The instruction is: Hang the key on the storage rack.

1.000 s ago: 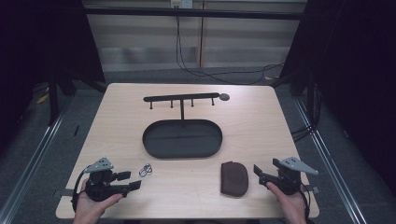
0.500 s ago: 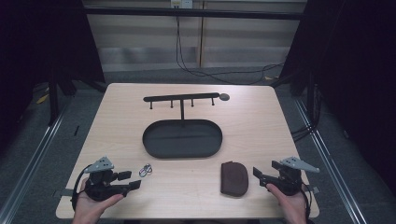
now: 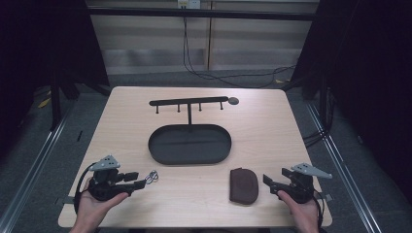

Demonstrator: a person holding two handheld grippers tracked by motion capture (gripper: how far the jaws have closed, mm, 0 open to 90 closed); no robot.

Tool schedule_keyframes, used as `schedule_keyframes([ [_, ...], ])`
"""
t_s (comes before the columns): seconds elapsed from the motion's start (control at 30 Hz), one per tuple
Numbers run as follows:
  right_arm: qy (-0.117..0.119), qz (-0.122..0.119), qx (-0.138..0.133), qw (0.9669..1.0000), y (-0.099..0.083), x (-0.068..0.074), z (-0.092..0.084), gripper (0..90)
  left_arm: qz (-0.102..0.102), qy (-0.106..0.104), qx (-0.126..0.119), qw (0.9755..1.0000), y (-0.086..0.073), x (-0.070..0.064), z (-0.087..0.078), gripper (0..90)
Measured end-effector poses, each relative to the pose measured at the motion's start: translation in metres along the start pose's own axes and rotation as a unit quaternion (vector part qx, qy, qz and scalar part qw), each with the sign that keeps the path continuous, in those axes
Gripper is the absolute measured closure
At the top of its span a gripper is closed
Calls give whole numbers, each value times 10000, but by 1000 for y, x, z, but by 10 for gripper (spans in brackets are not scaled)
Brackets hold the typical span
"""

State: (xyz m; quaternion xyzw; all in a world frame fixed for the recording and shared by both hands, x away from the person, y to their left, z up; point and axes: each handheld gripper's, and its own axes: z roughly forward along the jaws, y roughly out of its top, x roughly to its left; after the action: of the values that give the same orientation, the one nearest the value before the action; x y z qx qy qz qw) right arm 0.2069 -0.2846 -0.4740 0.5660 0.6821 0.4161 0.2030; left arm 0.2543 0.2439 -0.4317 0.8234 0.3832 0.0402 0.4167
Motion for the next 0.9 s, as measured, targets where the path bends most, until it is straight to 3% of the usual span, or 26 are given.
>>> schedule_keyframes([
  [0.2,15,-87,17,10000,0,2,-1,181,155,-37,229,9996,16,2,0,580],
  [0.43,55,-52,42,10000,0,2,0,181,373,89,426,9984,31,4,4,651],
  [0.5,63,-56,45,10000,0,2,0,181,338,70,466,9983,32,5,6,653],
  [0.73,83,-40,116,9999,0,1,1,181,324,108,841,9959,37,14,19,638],
  [0.9,101,-76,146,9998,0,2,1,182,358,110,1165,9925,40,14,27,615],
])
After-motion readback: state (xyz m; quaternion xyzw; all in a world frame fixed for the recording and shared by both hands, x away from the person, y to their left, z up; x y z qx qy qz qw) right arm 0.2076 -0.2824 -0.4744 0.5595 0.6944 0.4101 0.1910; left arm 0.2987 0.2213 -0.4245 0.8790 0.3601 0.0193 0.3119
